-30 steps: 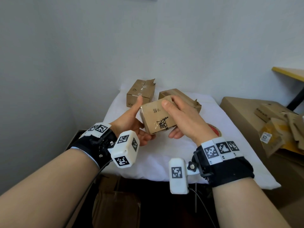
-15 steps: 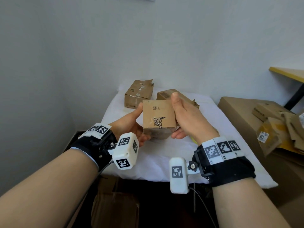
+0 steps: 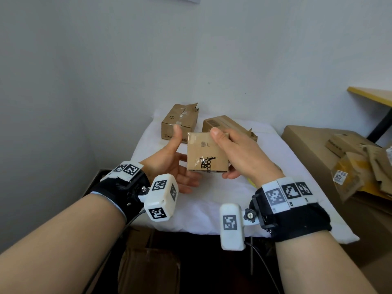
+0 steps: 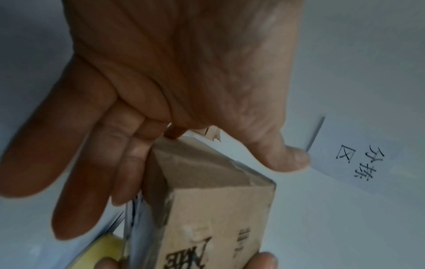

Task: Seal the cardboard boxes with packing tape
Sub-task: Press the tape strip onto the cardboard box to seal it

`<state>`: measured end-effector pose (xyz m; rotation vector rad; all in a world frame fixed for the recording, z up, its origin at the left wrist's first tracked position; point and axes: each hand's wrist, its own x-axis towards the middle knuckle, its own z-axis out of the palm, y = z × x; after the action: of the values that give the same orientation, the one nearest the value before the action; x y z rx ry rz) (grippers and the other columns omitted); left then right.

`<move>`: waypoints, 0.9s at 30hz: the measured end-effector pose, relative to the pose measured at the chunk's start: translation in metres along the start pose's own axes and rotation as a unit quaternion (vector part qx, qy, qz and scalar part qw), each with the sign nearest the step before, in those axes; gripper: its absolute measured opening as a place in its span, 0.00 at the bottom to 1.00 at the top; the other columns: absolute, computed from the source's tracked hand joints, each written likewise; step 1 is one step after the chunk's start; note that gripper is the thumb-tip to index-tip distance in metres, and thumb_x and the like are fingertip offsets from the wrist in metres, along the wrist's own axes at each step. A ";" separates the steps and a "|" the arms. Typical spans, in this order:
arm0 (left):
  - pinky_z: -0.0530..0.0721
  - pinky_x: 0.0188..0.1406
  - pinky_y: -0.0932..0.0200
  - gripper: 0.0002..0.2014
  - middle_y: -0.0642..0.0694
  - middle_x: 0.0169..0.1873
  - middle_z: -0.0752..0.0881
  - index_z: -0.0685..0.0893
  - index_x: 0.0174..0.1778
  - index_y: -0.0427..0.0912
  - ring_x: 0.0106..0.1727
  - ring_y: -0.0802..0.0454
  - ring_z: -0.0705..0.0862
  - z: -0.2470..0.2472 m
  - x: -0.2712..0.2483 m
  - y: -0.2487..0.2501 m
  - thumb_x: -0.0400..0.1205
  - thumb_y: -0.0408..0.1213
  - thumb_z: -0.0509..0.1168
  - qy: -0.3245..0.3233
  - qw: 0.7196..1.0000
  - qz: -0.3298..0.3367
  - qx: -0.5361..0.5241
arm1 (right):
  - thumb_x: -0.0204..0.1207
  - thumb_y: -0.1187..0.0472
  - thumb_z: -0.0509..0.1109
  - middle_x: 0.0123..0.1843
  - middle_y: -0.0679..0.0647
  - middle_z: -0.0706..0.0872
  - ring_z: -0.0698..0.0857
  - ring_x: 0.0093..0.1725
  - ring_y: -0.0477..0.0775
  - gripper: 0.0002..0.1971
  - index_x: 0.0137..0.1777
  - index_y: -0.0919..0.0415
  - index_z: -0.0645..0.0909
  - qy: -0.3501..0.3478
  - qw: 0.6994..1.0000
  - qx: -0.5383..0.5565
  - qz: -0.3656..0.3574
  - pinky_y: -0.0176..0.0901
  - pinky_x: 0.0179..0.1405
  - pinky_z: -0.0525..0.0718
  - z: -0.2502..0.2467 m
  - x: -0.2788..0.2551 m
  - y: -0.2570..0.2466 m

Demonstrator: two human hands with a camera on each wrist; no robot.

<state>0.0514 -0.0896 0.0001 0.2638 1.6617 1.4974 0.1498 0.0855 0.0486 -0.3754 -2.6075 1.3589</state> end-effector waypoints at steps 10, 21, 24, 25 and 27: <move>0.91 0.44 0.47 0.54 0.41 0.52 0.92 0.82 0.69 0.49 0.48 0.46 0.92 0.000 -0.001 -0.005 0.52 0.83 0.66 0.010 0.995 0.103 -0.009 | 0.86 0.35 0.59 0.57 0.37 0.85 0.86 0.57 0.45 0.13 0.63 0.33 0.82 -0.001 0.996 0.011 -0.083 0.41 0.35 0.88 -0.001 0.007 0.008; 0.91 0.52 0.45 0.39 0.35 0.65 0.86 0.71 0.78 0.60 0.61 0.33 0.88 -0.004 0.004 -0.004 0.70 0.65 0.73 -0.002 0.988 0.135 -0.082 | 0.83 0.43 0.65 0.82 0.31 0.71 0.71 0.81 0.38 0.28 0.80 0.21 0.63 -0.062 0.986 0.040 -0.147 0.57 0.83 0.70 0.001 0.014 0.019; 0.89 0.57 0.42 0.39 0.36 0.68 0.85 0.68 0.79 0.65 0.62 0.32 0.88 -0.006 0.009 -0.005 0.72 0.57 0.76 -0.008 0.979 0.176 -0.102 | 0.82 0.45 0.67 0.79 0.28 0.73 0.74 0.78 0.35 0.34 0.83 0.23 0.56 -0.060 0.982 0.090 -0.153 0.57 0.82 0.72 0.004 0.015 0.018; 0.89 0.58 0.42 0.44 0.37 0.68 0.85 0.66 0.80 0.66 0.62 0.31 0.87 -0.006 0.011 -0.005 0.69 0.55 0.80 -0.012 0.976 0.185 -0.110 | 0.81 0.43 0.68 0.79 0.29 0.74 0.74 0.78 0.35 0.37 0.84 0.24 0.53 -0.053 0.982 0.102 -0.153 0.58 0.81 0.72 0.004 0.015 0.019; 0.89 0.58 0.43 0.56 0.40 0.68 0.86 0.60 0.82 0.69 0.63 0.31 0.87 -0.006 0.014 -0.006 0.62 0.50 0.86 -0.021 0.972 0.200 -0.121 | 0.77 0.36 0.71 0.80 0.29 0.73 0.74 0.79 0.36 0.43 0.85 0.25 0.47 -0.037 0.982 0.115 -0.147 0.60 0.82 0.72 0.005 0.016 0.020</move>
<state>0.0403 -0.0862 -0.0121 0.5150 1.4281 1.9598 0.1364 0.0979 0.0299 0.0934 -2.4022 1.5661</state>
